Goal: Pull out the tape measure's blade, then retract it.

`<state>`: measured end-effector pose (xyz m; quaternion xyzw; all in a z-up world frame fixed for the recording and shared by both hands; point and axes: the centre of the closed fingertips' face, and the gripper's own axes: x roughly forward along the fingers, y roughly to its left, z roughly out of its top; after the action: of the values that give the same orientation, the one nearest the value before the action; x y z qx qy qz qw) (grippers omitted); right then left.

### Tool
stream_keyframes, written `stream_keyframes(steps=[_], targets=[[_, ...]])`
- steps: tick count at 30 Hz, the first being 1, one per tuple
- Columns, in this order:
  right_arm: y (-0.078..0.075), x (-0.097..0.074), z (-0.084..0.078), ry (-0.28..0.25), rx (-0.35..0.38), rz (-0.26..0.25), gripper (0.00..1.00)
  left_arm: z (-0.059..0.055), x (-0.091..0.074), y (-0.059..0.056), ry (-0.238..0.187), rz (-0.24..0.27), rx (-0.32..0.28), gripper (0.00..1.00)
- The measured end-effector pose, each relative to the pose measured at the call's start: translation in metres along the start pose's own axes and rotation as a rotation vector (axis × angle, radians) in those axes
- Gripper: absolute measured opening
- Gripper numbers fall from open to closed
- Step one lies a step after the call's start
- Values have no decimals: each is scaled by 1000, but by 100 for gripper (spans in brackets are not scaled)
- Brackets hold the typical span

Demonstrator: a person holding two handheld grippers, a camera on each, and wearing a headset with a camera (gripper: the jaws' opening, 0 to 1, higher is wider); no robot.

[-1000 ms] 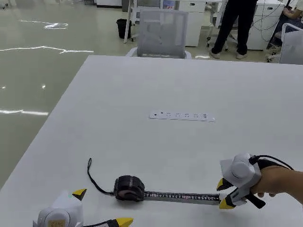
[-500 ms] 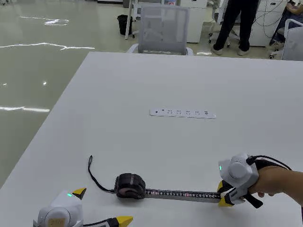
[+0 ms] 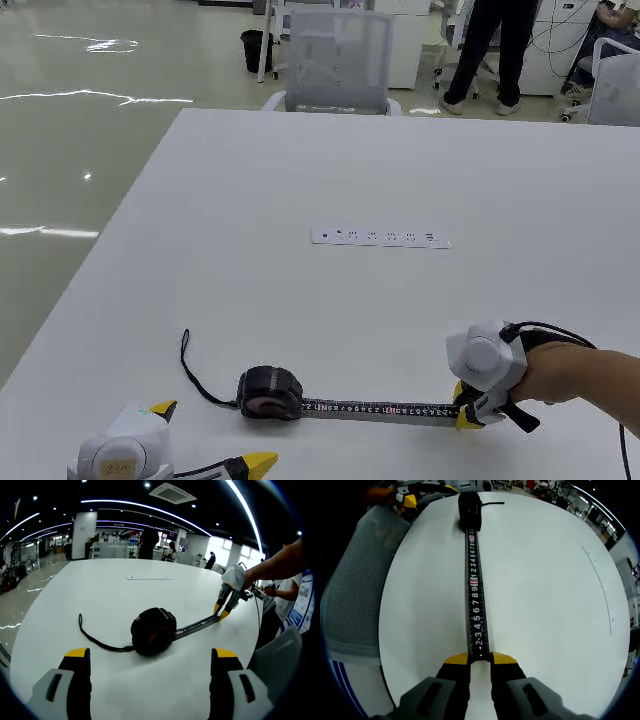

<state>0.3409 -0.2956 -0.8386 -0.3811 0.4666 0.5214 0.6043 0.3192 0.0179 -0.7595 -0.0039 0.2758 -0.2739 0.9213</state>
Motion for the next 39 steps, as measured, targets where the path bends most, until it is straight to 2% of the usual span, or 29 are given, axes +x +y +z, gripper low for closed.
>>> stream_keyframes(steps=[4,6,9,13,17,20,25,29,32,33,39], targets=[[1,0,1,2,-2,2,15,3,0,3,-12,14,-19,99],[1,-1,1,-1,27,-1,15,4,1,5,-16,29,-18,99],[0,-1,0,-16,27,-1,15,7,4,8,-19,55,-26,99],[0,0,0,-24,58,-6,15,7,10,7,-5,72,-46,99],[1,-1,1,-19,53,-11,15,10,18,1,-3,77,-59,99],[1,-1,1,-18,54,-11,15,11,24,0,2,104,-22,99],[1,-1,1,-16,54,-12,15,21,34,-8,-27,135,32,99],[0,-1,1,-16,50,-15,15,18,45,-17,-21,124,26,99],[0,-1,1,-25,77,-24,15,16,47,-20,-22,133,13,99],[0,-1,1,-29,100,-25,15,15,48,-19,-23,143,11,99],[-1,0,0,-23,93,-19,15,9,54,-12,-4,189,-31,96]])
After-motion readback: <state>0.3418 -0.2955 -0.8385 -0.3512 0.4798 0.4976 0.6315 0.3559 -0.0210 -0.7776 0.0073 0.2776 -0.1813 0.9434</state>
